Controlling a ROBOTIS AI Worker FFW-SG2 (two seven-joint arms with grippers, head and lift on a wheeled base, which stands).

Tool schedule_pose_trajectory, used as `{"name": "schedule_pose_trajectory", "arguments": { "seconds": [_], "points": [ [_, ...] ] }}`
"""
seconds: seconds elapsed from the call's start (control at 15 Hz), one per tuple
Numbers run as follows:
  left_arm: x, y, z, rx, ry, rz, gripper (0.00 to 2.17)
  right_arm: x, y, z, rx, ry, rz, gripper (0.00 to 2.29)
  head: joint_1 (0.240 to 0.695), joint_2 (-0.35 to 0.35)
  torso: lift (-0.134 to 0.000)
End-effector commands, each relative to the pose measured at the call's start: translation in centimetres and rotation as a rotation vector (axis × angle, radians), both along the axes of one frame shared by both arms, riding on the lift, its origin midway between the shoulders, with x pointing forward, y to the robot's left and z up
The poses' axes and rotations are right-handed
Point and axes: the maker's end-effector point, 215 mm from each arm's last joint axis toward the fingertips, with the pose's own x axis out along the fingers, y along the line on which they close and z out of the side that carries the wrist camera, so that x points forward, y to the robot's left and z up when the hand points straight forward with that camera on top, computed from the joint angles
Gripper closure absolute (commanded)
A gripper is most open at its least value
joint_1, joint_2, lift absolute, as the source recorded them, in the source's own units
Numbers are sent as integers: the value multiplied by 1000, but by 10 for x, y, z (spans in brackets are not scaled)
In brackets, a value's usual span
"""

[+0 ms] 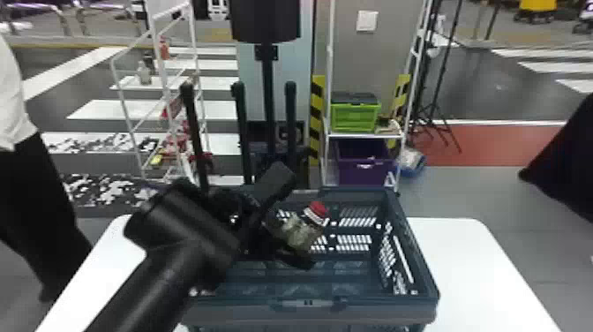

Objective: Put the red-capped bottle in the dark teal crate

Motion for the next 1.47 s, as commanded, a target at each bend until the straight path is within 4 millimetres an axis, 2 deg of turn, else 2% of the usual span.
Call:
{"name": "schedule_pose_trajectory", "arguments": {
  "seconds": [0.0,0.27,0.47,0.67,0.93,1.0,1.07,1.13,1.2,1.4],
  "points": [
    [6,-16,-22,23,21,-78,1784,0,1,-2,3,1,-2,154,499,0,0],
    [6,-38,-60,87,29,-218,1784,-2,0,-1,6,-7,-9,154,499,0,0],
    [3,-42,-79,129,23,-274,1784,-2,0,-1,5,-7,-10,154,499,0,0],
    [1,-34,-91,160,36,-284,1784,-2,0,-1,4,-7,-11,154,499,0,0],
    [1,-28,-96,202,31,-294,1764,0,1,-1,6,-10,-11,154,499,0,0],
    [0,-28,-98,201,33,-294,1528,0,2,-1,7,-10,-10,154,499,0,0],
    [0,-29,-97,199,24,-290,1153,0,1,-1,8,-10,-12,154,499,0,0],
    [4,-30,-96,197,9,-275,377,0,1,0,8,-11,-12,154,499,0,0],
    [4,-30,-97,193,7,-265,19,0,1,-1,7,-10,-13,154,499,0,0],
    [10,-29,-94,194,-21,-234,2,0,1,0,7,-11,-12,154,499,0,0]
  ]
}}
